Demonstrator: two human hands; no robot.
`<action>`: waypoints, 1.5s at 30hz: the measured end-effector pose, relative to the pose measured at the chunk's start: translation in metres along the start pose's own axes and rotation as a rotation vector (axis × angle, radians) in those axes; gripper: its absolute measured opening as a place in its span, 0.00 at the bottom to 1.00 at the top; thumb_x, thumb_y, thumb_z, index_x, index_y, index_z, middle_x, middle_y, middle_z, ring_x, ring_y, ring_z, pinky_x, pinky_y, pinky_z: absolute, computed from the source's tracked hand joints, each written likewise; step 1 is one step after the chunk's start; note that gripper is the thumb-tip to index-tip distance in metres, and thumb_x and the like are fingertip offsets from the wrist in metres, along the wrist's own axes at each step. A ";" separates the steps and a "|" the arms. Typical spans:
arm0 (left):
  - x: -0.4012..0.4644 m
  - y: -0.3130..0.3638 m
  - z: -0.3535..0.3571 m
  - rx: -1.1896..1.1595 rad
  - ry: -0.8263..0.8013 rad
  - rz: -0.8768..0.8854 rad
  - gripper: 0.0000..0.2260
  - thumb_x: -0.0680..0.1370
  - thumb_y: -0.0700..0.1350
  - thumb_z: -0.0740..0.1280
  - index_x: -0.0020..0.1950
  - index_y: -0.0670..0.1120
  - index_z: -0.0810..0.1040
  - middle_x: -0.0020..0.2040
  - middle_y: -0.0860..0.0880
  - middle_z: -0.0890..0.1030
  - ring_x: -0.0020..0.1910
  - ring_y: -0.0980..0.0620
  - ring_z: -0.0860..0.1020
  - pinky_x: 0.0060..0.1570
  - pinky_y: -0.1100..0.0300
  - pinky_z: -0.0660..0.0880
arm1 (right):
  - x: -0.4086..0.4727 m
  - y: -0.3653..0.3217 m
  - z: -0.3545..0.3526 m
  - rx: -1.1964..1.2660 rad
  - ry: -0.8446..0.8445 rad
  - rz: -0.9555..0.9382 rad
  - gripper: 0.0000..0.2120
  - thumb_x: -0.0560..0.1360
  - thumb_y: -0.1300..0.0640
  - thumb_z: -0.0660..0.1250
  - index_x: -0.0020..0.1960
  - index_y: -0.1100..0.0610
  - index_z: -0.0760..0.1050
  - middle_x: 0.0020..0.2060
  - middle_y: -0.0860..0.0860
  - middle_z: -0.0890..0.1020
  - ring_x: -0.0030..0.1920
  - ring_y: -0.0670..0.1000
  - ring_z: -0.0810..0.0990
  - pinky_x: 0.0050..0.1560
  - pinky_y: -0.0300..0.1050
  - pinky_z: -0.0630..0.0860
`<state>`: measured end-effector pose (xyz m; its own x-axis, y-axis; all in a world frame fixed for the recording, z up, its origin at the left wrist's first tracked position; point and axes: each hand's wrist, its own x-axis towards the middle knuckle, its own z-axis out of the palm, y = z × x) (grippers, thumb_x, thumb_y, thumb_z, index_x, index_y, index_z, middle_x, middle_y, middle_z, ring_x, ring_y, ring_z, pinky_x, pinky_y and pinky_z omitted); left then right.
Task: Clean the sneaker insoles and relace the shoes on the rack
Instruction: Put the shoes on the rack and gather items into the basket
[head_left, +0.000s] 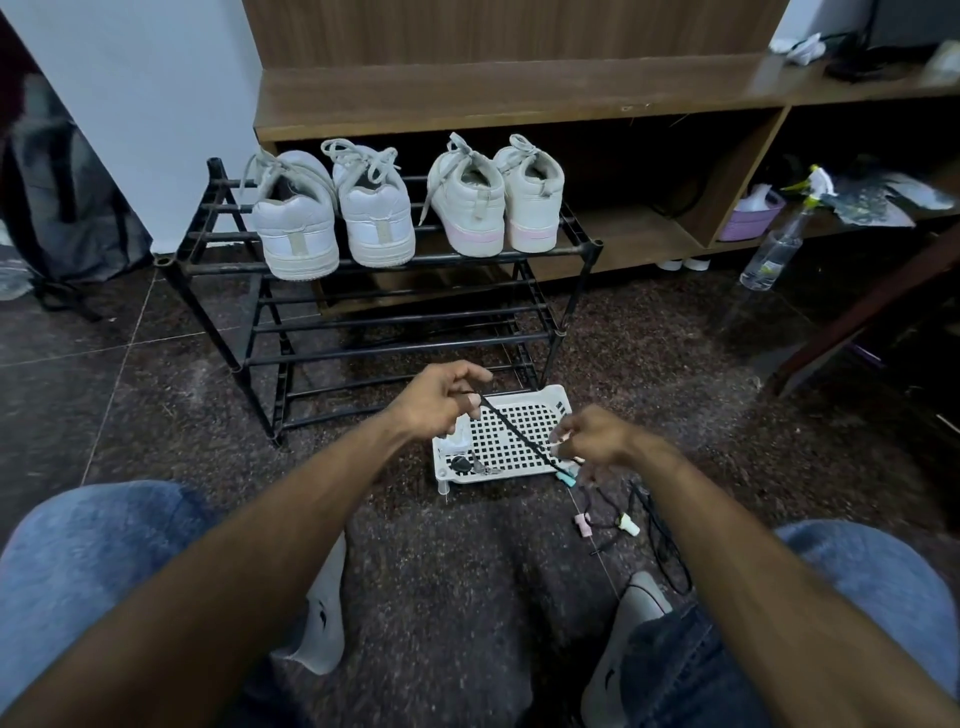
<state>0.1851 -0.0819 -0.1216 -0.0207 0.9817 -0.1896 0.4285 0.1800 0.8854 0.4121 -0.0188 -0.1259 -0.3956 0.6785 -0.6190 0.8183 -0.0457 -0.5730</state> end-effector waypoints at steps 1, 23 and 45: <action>0.000 0.002 0.001 0.025 -0.038 0.011 0.14 0.80 0.35 0.63 0.65 0.43 0.73 0.39 0.48 0.80 0.32 0.51 0.73 0.28 0.61 0.70 | -0.001 -0.006 0.003 0.062 -0.012 -0.059 0.16 0.78 0.64 0.65 0.65 0.56 0.71 0.52 0.50 0.77 0.40 0.53 0.82 0.39 0.51 0.80; 0.001 0.003 -0.005 0.054 -0.171 0.060 0.09 0.78 0.35 0.66 0.57 0.45 0.77 0.36 0.49 0.81 0.26 0.55 0.72 0.25 0.63 0.69 | 0.004 -0.028 0.036 0.493 -0.002 -0.388 0.11 0.80 0.58 0.64 0.61 0.54 0.75 0.57 0.49 0.80 0.38 0.50 0.80 0.31 0.44 0.75; -0.001 -0.003 -0.022 0.020 -0.043 -0.016 0.07 0.79 0.37 0.66 0.54 0.39 0.81 0.39 0.47 0.83 0.22 0.59 0.72 0.24 0.64 0.70 | 0.010 0.001 0.029 0.210 0.087 -0.140 0.09 0.80 0.63 0.56 0.43 0.56 0.69 0.47 0.56 0.83 0.27 0.51 0.77 0.20 0.36 0.66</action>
<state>0.1639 -0.0815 -0.1143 0.0105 0.9750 -0.2220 0.4465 0.1941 0.8735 0.3972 -0.0328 -0.1484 -0.4541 0.7488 -0.4828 0.6500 -0.0921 -0.7543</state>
